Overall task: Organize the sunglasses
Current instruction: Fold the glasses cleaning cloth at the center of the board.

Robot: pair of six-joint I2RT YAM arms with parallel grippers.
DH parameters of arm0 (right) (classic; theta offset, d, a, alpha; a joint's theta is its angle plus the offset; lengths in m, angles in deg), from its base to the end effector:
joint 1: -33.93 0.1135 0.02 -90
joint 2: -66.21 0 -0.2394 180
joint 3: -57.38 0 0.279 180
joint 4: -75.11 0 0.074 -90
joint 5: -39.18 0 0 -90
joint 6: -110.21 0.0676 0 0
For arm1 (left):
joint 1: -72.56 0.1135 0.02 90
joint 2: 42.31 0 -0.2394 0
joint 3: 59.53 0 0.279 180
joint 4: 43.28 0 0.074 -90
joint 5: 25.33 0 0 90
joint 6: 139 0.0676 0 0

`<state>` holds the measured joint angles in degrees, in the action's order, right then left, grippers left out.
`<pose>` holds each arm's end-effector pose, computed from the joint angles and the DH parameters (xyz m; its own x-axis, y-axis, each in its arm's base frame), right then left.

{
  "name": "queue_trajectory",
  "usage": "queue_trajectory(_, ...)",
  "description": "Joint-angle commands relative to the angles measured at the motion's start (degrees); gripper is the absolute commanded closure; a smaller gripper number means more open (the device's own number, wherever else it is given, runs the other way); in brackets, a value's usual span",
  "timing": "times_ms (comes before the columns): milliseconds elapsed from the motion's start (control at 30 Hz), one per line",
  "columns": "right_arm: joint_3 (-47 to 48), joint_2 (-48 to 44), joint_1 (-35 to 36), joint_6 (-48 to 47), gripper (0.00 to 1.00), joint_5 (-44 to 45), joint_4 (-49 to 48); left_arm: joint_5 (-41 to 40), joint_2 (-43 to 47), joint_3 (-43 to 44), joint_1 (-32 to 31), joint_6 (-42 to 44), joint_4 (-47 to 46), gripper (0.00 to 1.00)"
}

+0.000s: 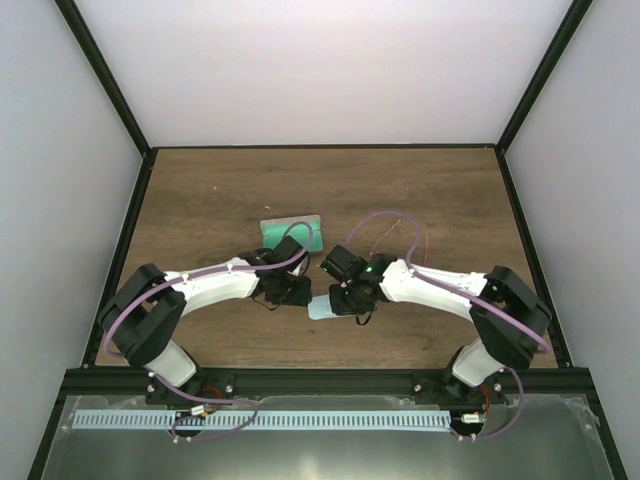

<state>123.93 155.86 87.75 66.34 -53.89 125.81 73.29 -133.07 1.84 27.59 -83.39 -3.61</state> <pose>0.1828 0.2561 0.1075 -0.9803 -0.1209 -0.1563 -0.1560 0.9590 0.2368 0.2168 -0.2309 0.0844 -0.9613 0.1710 -0.2159 0.2347 0.9188 -0.3174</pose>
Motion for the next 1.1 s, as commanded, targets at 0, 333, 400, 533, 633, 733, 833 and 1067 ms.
queue_trajectory(0,1.27,-3.09,-1.59,-0.07,0.81,3.9,2.84,1.8,0.93,-0.84,0.28,-1.66,-1.98,0.5)
queue_trajectory(333,0.94,-2.0,-10.6,-7.84,0.63,4.92,2.14,0.29,1.58,-1.14,-1.27,-8.47,-0.88,0.41)
queue_trajectory(400,0.58,-1.62,-11.28,-9.1,0.63,4.64,1.49,-0.44,1.39,-0.83,-1.86,-10.02,-0.67,0.41)
queue_trajectory(533,-0.68,-0.68,-11.64,-11.09,0.64,3.12,0.02,-1.38,0.45,-0.2,-2.82,-12.67,-0.87,0.41)
queue_trajectory(633,-1.59,0.09,-11.64,-12.05,0.64,0.96,-0.65,-1.82,-0.81,1.16,-3.33,-14.16,0.13,0.4)
queue_trajectory(733,-2.89,-0.22,-11.64,-12.12,0.64,0.47,-1.16,-2.45,-0.66,1.61,-3.7,-15.31,0.01,0.4)
queue_trajectory(833,-4.62,-0.62,-11.63,-11.7,0.65,-0.16,-1.57,-3.04,-0.66,1.91,-3.78,-15.53,0.84,0.4)
queue_trajectory(1067,-7.67,-0.79,-11.68,-11.54,0.68,-1.91,-4.11,-4.01,1.08,0.76,-3.92,-16.47,1.3,0.4)
